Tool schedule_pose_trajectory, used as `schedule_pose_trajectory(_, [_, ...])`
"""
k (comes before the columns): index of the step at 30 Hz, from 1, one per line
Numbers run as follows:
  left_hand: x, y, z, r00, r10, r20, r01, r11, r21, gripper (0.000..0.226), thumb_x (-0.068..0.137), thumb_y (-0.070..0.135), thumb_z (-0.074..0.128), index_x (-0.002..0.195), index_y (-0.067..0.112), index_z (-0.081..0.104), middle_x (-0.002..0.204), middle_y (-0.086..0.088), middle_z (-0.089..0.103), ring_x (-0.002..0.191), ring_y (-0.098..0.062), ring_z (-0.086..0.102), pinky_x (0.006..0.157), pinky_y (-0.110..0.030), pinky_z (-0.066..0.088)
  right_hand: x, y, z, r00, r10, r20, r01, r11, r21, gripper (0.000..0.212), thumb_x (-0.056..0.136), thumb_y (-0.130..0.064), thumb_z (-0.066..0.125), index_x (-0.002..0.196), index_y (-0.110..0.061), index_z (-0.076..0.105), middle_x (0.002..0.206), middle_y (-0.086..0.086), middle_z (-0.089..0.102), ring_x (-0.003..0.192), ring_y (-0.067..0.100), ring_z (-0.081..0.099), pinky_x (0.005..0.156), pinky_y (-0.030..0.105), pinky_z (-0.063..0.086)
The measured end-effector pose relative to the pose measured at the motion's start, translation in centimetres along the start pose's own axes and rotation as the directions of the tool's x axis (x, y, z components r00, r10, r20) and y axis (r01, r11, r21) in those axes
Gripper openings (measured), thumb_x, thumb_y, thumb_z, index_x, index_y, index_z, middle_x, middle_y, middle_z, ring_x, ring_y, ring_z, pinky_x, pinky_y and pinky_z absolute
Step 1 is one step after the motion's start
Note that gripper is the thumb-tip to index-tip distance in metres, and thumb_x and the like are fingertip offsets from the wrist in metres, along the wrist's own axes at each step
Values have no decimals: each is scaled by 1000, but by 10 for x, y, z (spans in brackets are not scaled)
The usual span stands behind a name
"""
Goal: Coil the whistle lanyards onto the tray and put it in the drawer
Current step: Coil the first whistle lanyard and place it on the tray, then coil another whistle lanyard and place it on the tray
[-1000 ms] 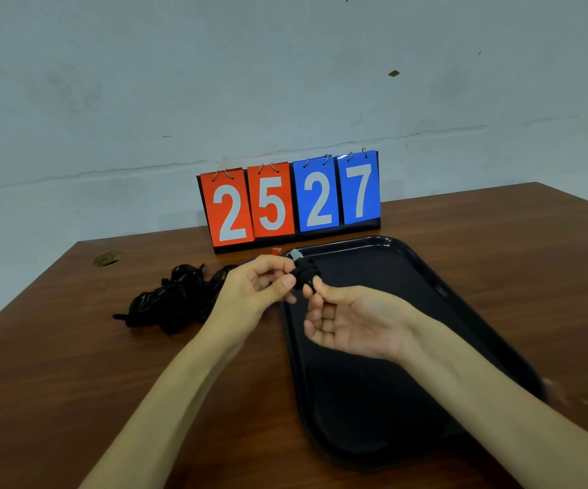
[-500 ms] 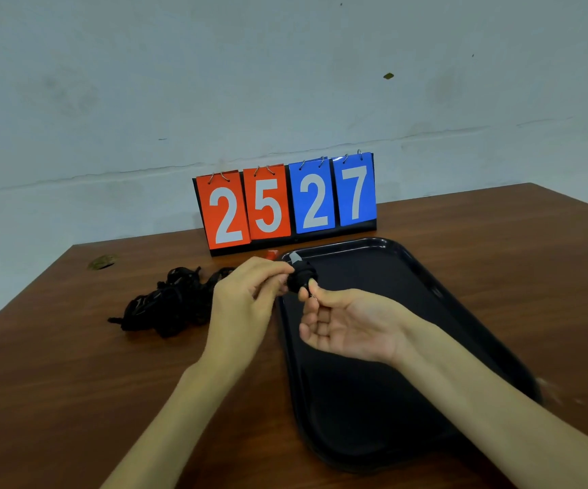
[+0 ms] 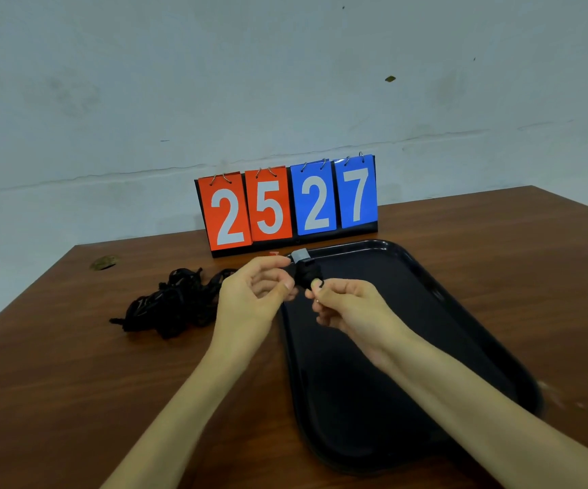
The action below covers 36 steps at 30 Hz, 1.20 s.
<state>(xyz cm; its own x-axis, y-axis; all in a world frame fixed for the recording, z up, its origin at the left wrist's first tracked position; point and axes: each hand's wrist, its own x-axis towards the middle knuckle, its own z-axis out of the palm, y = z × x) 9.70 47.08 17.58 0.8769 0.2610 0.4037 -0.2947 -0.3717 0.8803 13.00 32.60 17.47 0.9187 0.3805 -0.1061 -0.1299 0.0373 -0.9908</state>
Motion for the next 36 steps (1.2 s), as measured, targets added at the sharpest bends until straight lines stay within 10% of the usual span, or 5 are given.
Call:
schedule_pose_trajectory(8, [4, -17, -1, 999, 9, 39, -17, 978, 210, 24, 89, 6, 57, 101, 26, 61, 94, 7, 63, 86, -6, 59, 75, -18, 49, 6, 0, -2, 985, -155, -73, 99, 864, -494, 17, 87, -26, 62, 78, -15, 72, 74, -4, 68, 73, 4, 59, 80, 26, 47])
schedule_pose_trajectory(15, [16, -46, -21, 993, -26, -112, 77, 876, 476, 24, 90, 4, 53, 107, 19, 63, 109, 6, 56, 105, -8, 54, 88, -17, 40, 56, -8, -16, 934, -305, -187, -39, 434, -900, 21, 83, -26, 62, 65, -15, 61, 59, -3, 58, 56, 11, 57, 57, 24, 49])
schedule_pose_trajectory(21, [17, -52, -32, 999, -38, 18, 14, 703, 711, 26, 89, 7, 52, 107, 21, 66, 116, 2, 60, 113, -15, 47, 100, -31, 39, 83, 2, -4, 926, -333, -179, -90, 267, -960, 23, 86, -31, 58, 71, -13, 55, 60, -1, 52, 61, 16, 57, 65, 31, 54])
schedule_pose_trajectory(36, [20, -51, -36, 998, -63, -5, 46, 681, 731, 29, 86, 5, 54, 107, 21, 65, 118, 1, 60, 115, -16, 47, 99, -34, 41, 91, 8, -4, 934, -329, -141, -77, 200, -977, 37, 85, -48, 51, 75, -14, 61, 71, 0, 63, 70, 14, 62, 70, 31, 53])
